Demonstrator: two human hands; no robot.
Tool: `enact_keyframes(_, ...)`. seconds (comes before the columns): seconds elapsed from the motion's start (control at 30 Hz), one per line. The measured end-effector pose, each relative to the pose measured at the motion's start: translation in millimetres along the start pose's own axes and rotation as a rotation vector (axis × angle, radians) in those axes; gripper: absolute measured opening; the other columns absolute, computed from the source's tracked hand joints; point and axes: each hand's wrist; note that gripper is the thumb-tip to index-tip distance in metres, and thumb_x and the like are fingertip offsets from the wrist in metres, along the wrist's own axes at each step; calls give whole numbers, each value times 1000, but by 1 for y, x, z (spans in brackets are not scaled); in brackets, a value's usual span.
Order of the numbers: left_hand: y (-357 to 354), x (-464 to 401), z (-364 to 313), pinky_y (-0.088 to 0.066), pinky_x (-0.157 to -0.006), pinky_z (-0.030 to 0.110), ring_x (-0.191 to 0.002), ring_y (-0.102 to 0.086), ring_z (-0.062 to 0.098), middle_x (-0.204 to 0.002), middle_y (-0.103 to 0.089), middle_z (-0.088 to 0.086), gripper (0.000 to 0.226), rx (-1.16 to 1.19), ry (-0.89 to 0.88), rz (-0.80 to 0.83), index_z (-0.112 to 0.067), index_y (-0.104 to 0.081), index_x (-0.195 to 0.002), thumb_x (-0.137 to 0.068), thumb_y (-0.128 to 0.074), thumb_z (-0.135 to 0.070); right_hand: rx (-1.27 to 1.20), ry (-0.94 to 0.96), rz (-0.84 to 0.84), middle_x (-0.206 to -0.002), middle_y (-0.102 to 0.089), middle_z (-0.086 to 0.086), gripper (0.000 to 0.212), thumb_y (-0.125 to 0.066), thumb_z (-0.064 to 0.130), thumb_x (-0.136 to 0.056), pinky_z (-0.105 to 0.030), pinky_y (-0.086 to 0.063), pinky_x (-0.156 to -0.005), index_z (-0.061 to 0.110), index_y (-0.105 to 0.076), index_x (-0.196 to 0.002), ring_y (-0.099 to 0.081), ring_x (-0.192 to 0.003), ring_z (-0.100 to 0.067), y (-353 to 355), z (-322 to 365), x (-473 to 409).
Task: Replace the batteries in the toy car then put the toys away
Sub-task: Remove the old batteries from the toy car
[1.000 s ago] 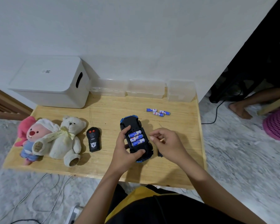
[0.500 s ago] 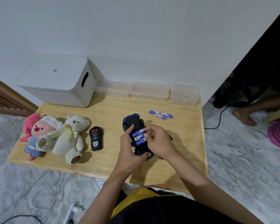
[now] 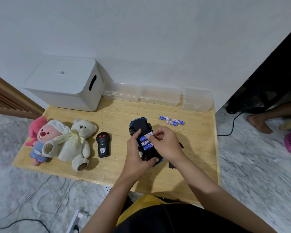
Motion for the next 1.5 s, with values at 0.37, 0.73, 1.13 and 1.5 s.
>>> enact_keyframes(0.37,5,-4,-4,-47,-101,42,-126,-43,9,-133,-30,-24,105,-12,-11,-29,-42,-22,-143,-62,-81,-11,-264,-88,47,-74,-56,3,32,-36,-5,-91,-15,-43,-52,14,-59,-78,-51,-55,0,22,8,2)
enact_keyframes(0.73,0,-1,-5,-44,-89,8,-122,-40,-2,-126,-26,-24,108,-34,-62,-67,-35,-15,-145,-66,-80,-2,237,6,72,-95,-66,1,16,-53,15,-93,-30,-52,-69,11,-66,-102,-65,-81,-22,12,-2,11)
enact_keyframes(1.13,3,2,-1,-43,-90,7,-124,-40,2,-126,-25,-25,107,-29,-89,-122,-30,-16,-145,-66,-82,-1,150,-39,101,-87,-61,4,8,-59,19,-91,-8,-42,-48,13,-61,-97,-57,-63,-2,7,1,14)
enact_keyframes(1.5,2,9,-3,-44,-100,22,-125,-40,1,-129,-30,-23,104,-16,-79,-62,-42,-22,-140,-62,-81,-5,-399,-221,-13,-70,-52,-1,10,-58,9,-86,-25,-39,-49,17,-56,-80,-46,-51,-10,7,14,9)
Point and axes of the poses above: each hand's wrist, its own x-axis away from the middle knuckle, its own y-axis out of the back of the hand, z = x × y
